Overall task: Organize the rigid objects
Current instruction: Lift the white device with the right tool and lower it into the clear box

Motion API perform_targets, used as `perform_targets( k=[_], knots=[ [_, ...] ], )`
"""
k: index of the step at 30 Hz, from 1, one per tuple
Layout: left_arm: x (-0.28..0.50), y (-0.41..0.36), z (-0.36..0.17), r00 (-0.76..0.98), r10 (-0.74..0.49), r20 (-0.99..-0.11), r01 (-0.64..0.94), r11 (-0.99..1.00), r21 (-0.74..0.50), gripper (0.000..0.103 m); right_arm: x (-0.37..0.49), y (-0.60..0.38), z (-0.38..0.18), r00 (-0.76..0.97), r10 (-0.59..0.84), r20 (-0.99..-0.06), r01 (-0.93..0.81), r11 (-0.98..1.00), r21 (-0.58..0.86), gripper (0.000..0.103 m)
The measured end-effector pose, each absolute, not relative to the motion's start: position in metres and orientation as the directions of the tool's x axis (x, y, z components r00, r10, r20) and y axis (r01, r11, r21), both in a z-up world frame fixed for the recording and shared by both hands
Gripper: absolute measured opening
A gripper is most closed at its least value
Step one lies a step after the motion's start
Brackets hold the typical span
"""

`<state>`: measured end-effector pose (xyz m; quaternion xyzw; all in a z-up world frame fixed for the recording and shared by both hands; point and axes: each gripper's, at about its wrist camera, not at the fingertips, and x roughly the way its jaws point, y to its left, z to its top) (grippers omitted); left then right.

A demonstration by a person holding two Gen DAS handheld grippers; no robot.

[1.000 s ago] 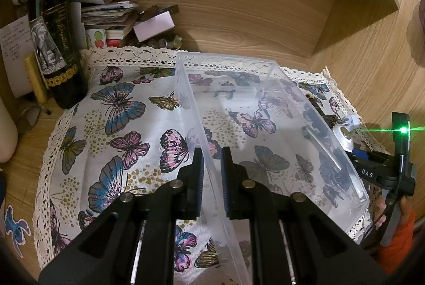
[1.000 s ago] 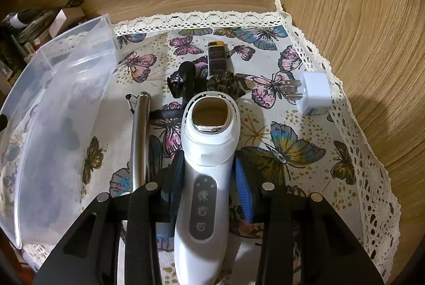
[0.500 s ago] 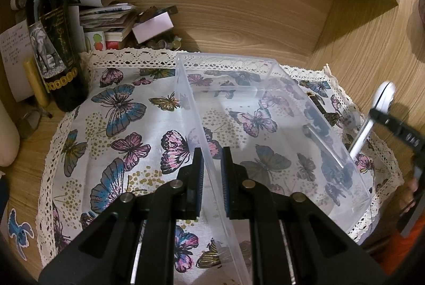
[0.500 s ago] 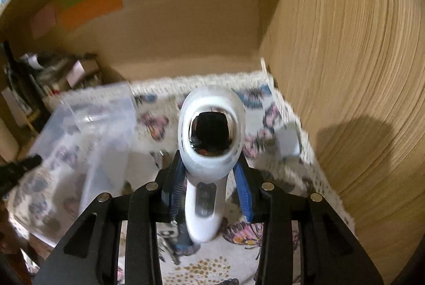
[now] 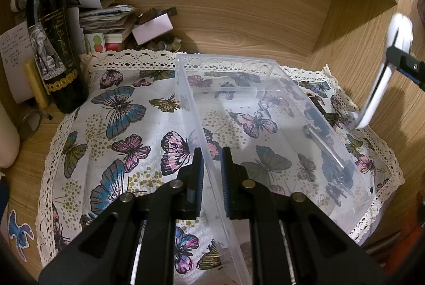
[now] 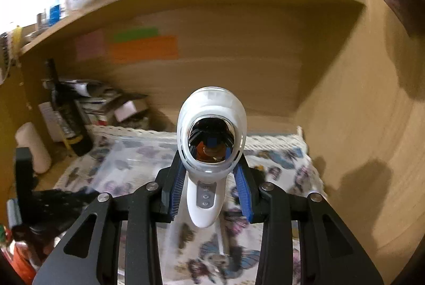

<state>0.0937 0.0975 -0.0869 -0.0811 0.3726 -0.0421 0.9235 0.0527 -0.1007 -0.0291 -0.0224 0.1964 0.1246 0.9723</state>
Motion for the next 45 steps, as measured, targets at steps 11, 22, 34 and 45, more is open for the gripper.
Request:
perform_targets(
  k=[11, 22, 34, 45],
  knots=[
    [0.092, 0.098, -0.088, 0.726, -0.147, -0.672, 0.030, 0.983, -0.183, 0.013, 0.073, -0.028, -0.047, 0.794, 0.337, -0.506, -0.413, 0.910, -0.041, 0.033],
    [0.092, 0.099, -0.089, 0.730, -0.162, -0.664, 0.048, 0.981, -0.188, 0.014, 0.111, 0.017, -0.087, 0.659, 0.287, -0.695, -0.494, 0.862, -0.113, 0.033],
    [0.091, 0.100, -0.090, 0.733, -0.171, -0.658, 0.052, 0.979, -0.196, 0.014, 0.132, 0.037, -0.112, 0.538, 0.214, -0.815, -0.550, 0.822, -0.148, 0.033],
    [0.092, 0.098, -0.090, 0.732, -0.167, -0.661, 0.054, 0.981, -0.189, 0.014, 0.127, 0.030, -0.108, 0.549, 0.237, -0.802, -0.544, 0.829, -0.128, 0.035]
  ],
)
